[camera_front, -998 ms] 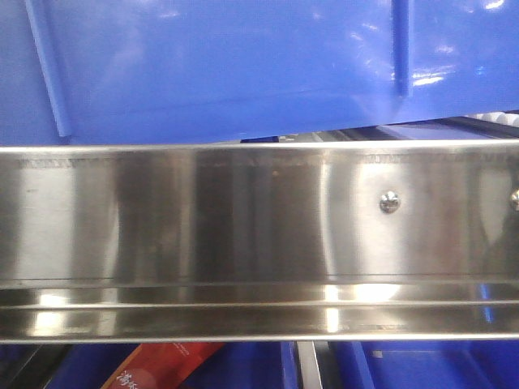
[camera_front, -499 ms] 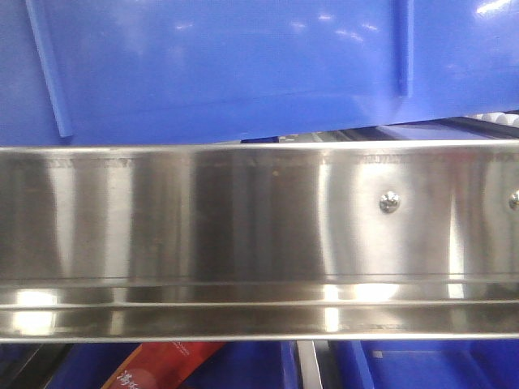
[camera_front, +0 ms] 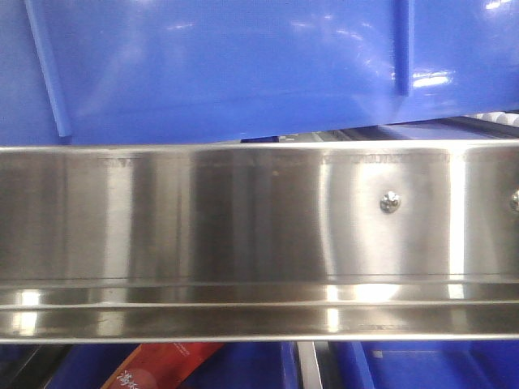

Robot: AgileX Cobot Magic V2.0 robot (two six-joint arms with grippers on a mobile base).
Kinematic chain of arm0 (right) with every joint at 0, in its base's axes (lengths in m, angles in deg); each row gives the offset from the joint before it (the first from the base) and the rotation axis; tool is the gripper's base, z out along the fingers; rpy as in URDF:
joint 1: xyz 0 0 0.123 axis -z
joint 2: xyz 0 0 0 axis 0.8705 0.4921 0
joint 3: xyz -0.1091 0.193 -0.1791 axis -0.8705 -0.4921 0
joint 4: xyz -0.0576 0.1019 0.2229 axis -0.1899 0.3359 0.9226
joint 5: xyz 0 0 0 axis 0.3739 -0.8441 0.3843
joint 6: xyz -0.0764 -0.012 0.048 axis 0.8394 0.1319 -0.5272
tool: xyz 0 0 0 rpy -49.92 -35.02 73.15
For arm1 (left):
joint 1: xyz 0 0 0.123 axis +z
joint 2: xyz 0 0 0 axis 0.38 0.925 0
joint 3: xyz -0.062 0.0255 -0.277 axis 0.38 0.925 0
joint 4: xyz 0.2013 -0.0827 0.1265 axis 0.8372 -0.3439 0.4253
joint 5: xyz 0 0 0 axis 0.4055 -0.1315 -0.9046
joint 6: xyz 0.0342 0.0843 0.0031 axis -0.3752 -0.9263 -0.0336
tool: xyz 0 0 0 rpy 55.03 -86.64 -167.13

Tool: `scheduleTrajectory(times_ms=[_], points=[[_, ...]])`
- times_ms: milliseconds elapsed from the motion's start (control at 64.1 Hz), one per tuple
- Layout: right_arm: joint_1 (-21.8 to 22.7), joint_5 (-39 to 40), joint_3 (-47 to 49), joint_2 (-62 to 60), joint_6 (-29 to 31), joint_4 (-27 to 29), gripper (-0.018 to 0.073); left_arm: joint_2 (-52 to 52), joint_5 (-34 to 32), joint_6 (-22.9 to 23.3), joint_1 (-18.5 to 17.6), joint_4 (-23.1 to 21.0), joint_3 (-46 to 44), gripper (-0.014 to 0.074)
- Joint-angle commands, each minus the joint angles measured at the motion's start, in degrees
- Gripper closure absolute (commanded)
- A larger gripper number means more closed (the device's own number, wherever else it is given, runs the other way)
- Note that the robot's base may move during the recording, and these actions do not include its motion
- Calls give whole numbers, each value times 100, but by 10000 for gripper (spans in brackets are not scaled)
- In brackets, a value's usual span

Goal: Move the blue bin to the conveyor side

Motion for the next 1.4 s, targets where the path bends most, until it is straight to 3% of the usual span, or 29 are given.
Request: scheduleTrajectory(times_ms=[0,468,593,717,1014,1138,1388], points=[[17,64,115,168,44,-33,648,85,-406,0,-7,-30,-65,585],[17,506,128,729,172,3,648,308,-453,0,-7,-30,-65,585],[-141,640,268,1080,168,3,634,725,-558,7,-7,-476,-81,585],[-516,224,866,1823,145,-101,634,1214,-558,12,-7,-692,-181,585],[-566,-1718,3148,3539,-12,-361,634,1550,-390,12,-7,-728,-207,585],[-566,-1718,3822,4083,-12,-392,634,1560,-423,12,-7,-728,-207,585],[-566,-1718,3957,4411,-12,-361,632,1560,-352,12,-7,-764,-207,585]])
